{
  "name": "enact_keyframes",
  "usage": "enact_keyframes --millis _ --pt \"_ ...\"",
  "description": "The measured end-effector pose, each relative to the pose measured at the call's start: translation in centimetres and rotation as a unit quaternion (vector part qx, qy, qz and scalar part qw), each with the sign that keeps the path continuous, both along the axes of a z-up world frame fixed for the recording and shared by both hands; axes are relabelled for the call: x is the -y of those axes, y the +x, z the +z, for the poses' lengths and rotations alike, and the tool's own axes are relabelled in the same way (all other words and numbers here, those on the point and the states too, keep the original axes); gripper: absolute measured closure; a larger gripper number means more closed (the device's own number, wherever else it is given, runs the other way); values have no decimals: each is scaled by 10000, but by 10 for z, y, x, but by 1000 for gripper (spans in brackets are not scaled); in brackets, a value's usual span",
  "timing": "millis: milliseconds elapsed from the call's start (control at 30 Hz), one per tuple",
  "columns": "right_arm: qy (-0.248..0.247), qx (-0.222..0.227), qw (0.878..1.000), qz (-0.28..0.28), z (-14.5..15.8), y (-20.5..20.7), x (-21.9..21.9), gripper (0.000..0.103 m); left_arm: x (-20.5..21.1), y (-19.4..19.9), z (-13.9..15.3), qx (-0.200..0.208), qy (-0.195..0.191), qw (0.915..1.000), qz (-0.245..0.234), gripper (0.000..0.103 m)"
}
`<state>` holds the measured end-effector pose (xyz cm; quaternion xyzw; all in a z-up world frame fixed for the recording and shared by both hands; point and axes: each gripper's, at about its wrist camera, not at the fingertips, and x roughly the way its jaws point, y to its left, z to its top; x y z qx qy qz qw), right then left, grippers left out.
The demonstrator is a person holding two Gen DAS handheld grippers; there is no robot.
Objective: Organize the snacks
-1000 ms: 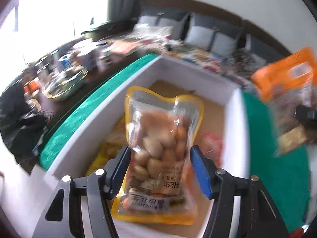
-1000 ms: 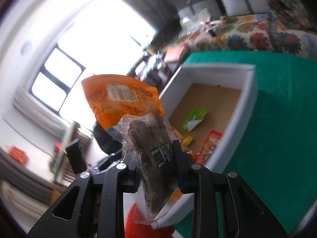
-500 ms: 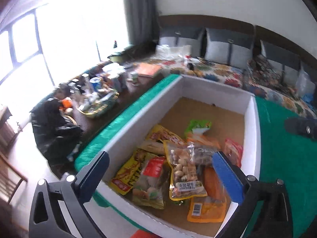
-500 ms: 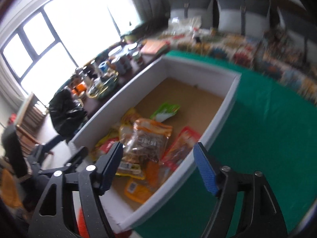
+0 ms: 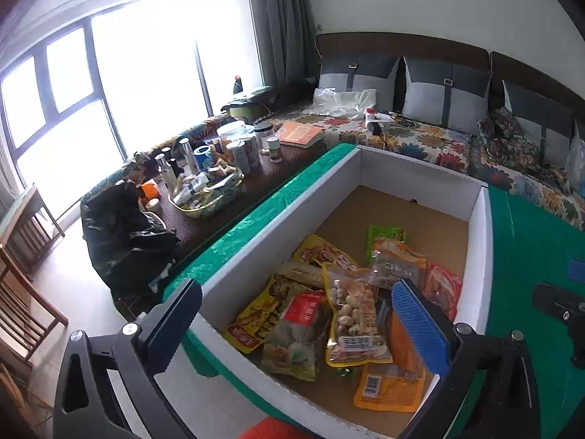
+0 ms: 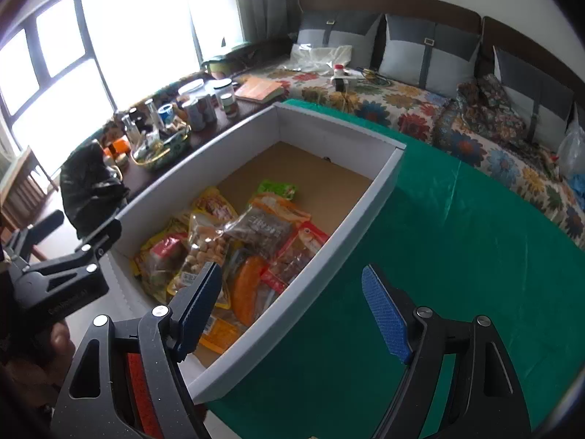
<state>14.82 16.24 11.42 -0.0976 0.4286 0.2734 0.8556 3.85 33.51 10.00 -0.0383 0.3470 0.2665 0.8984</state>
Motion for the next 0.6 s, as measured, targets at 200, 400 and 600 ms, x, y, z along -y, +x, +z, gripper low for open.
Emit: enact_keyframes --millis 200,400,600 --pt "-190 1 9998 46 -3 -3 -14 21 -15 -2 3 -45 -225 9997 61 0" --pt "-291 41 9995 141 -4 -9 -24 21 -25 -9 7 51 -478 9988 -79 0" --pt "-307 59 9994 163 -4 -10 -33 21 -20 -10 10 -5 -251 9997 -67 0"
